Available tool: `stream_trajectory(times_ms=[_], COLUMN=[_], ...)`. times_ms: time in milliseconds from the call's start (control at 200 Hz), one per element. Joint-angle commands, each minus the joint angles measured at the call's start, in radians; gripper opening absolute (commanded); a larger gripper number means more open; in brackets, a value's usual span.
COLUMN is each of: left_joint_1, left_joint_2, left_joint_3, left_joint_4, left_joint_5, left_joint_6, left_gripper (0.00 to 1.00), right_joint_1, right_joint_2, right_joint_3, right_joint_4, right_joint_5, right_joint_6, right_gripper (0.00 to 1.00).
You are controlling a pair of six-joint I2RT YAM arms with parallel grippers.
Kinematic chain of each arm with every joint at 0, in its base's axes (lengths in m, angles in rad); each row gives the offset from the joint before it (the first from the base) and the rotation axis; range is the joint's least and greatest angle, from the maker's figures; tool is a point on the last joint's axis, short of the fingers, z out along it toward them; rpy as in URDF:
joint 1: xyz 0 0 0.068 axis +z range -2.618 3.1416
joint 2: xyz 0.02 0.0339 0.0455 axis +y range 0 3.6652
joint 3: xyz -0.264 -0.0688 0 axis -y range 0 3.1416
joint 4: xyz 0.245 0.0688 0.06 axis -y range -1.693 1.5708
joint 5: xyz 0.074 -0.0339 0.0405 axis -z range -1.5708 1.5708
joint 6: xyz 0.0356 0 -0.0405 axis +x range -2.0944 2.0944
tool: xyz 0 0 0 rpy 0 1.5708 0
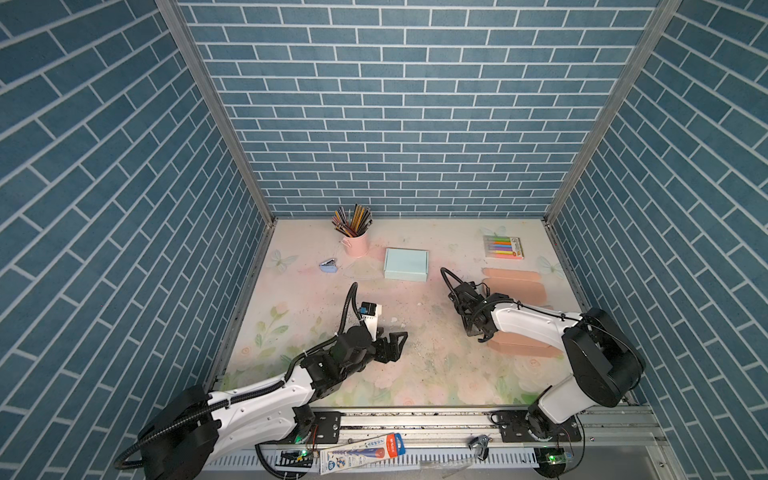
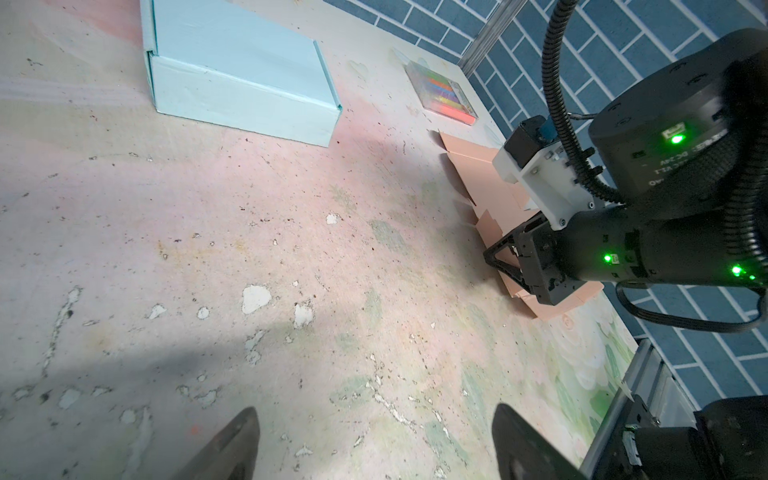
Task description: Fold the paper box
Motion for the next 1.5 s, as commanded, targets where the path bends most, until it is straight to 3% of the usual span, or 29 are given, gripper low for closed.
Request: stream_trajectory(times_ms=[0, 260, 610, 930, 1075, 1135, 1285, 1490], left_joint_1=[-0.003, -0.004, -0.003, -0.002, 0.029, 0.060, 0.085, 0.092], left_joint_2=[-0.015, -0.026, -0.030, -0.010, 0.002, -0.001, -0.027, -0.031], left_joint_3=[-0.019, -0.024, -0.016, 0.009, 0.004, -0.017, -0.029, -0.034], left_joint_4=[0.022, 0.030, 0.001, 0.002, 0.020, 0.050, 0.041, 0.036], left_joint_5=[-0.006, 0.000, -0.004, -0.017, 0.043, 0.085, 0.095, 0.104], left_joint_6=[-0.011, -0.023, -0.037, -0.064, -0.076, -0.094, -0.101, -0.104], left_gripper=[0.88, 0.88, 0.88, 0.88, 0.88, 0.88, 0.88, 0.88], right_joint_1=[0.008, 0.015, 0.019, 0.029, 0.044, 0.044, 0.044, 0.044], right_joint_2=[-0.020, -0.082, -0.157, -0.352, -0.433, -0.458, -0.429, -0.297], right_joint_3=[0.007, -0.012, -0.023, -0.002, 0.007, -0.002, 0.004, 0.043], right_joint_4=[-0.047, -0.065, -0.077, -0.076, -0.056, -0.026, -0.023, -0.057], right_joint_5=[0.032, 0.035, 0.031, 0.005, -0.015, -0.037, -0.078, -0.080], right_joint_6=[0.045, 0.054, 0.055, 0.038, 0.004, -0.016, -0.026, -0.010], right_gripper=[0.23, 0.14, 0.09, 0.11, 0.08, 0.12, 0.35, 0.43])
